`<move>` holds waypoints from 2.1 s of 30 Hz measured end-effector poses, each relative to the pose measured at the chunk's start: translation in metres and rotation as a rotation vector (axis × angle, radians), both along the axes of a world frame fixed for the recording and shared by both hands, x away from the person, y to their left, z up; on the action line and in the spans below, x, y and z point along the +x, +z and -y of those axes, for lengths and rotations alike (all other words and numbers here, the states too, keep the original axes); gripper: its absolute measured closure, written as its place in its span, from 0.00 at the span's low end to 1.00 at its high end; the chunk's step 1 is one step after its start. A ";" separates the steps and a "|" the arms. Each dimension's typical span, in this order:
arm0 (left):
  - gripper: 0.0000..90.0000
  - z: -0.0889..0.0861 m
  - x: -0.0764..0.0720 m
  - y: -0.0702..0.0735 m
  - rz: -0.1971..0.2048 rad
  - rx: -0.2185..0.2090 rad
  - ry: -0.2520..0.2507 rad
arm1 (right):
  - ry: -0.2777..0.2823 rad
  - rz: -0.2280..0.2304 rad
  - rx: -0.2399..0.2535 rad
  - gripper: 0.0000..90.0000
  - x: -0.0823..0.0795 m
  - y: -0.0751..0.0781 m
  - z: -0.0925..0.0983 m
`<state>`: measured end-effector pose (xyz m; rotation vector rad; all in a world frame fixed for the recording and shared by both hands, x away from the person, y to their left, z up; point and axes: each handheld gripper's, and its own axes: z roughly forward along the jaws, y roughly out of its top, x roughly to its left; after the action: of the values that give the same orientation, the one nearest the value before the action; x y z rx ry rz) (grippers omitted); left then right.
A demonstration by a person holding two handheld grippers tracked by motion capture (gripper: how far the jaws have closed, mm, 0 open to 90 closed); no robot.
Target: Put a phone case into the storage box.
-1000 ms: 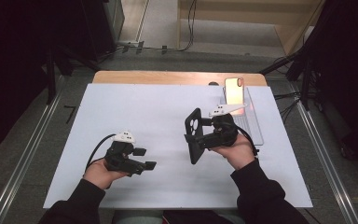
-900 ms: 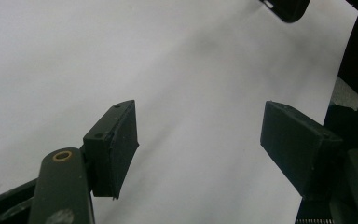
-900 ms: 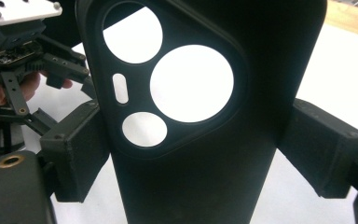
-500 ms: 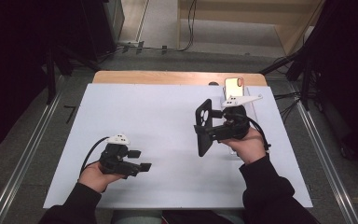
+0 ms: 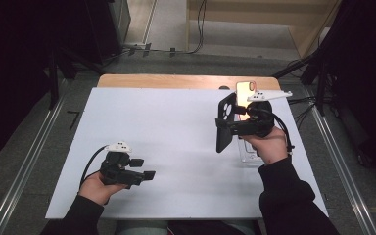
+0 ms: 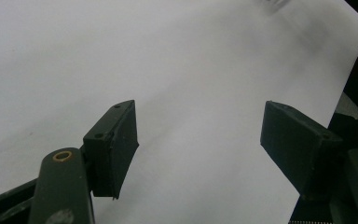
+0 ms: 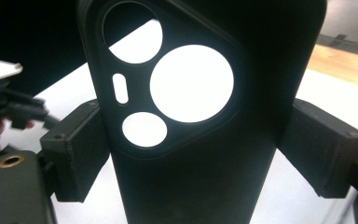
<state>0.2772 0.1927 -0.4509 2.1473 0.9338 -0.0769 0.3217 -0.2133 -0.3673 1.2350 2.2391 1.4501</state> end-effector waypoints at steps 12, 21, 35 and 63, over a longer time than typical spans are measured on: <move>0.31 -0.006 -0.004 -0.001 -0.008 -0.016 0.013 | -0.152 0.037 -0.020 0.13 0.010 0.006 0.027; 0.31 -0.007 -0.005 -0.001 -0.007 -0.015 0.020 | -0.268 0.046 -0.017 0.13 0.013 0.005 0.051; 0.31 -0.009 -0.003 -0.002 -0.003 -0.017 0.034 | -0.387 0.043 -0.062 0.13 0.036 -0.011 0.068; 0.31 -0.011 0.000 -0.006 -0.003 -0.028 0.038 | -0.529 -0.045 -0.155 0.13 0.103 -0.074 0.072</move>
<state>0.2774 0.2041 -0.4567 2.1037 0.9698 -0.0733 0.4247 -0.2856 -0.4412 1.6511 1.8054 1.0361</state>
